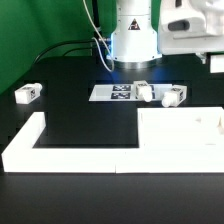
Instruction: Assemble one leg
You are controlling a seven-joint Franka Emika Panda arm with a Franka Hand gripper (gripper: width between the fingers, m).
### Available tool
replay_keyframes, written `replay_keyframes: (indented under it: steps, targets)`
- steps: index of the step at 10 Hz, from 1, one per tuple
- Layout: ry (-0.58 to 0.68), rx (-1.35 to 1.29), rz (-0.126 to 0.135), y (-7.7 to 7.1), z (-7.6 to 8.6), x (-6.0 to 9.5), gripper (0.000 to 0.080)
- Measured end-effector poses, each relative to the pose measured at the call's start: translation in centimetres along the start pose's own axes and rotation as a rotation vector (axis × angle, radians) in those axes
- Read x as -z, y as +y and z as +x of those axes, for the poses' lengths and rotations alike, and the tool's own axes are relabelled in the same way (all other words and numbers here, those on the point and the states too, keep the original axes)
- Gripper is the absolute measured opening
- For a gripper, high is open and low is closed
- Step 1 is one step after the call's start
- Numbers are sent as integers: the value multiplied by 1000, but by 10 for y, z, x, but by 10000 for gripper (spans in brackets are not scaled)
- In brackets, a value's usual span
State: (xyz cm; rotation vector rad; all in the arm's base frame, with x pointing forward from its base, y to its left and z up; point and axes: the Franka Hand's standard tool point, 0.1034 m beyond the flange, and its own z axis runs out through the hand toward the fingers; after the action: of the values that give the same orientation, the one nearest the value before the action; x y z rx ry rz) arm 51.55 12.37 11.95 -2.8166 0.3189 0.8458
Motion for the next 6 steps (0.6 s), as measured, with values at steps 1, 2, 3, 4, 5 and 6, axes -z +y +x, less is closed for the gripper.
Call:
replay_keyframes:
  steps: [1,2,3,4,5,6]
  targets:
    - [48,3,4,0,2,2,286]
    - [127,33,11,-2,11,17,287]
    - [194,71,15,0,18,40,287]
    - [242,116,19,1,28,60,287]
    - [337,159,12,-1,43,80,287]
    - [384,166,14,-8,42,90,287]
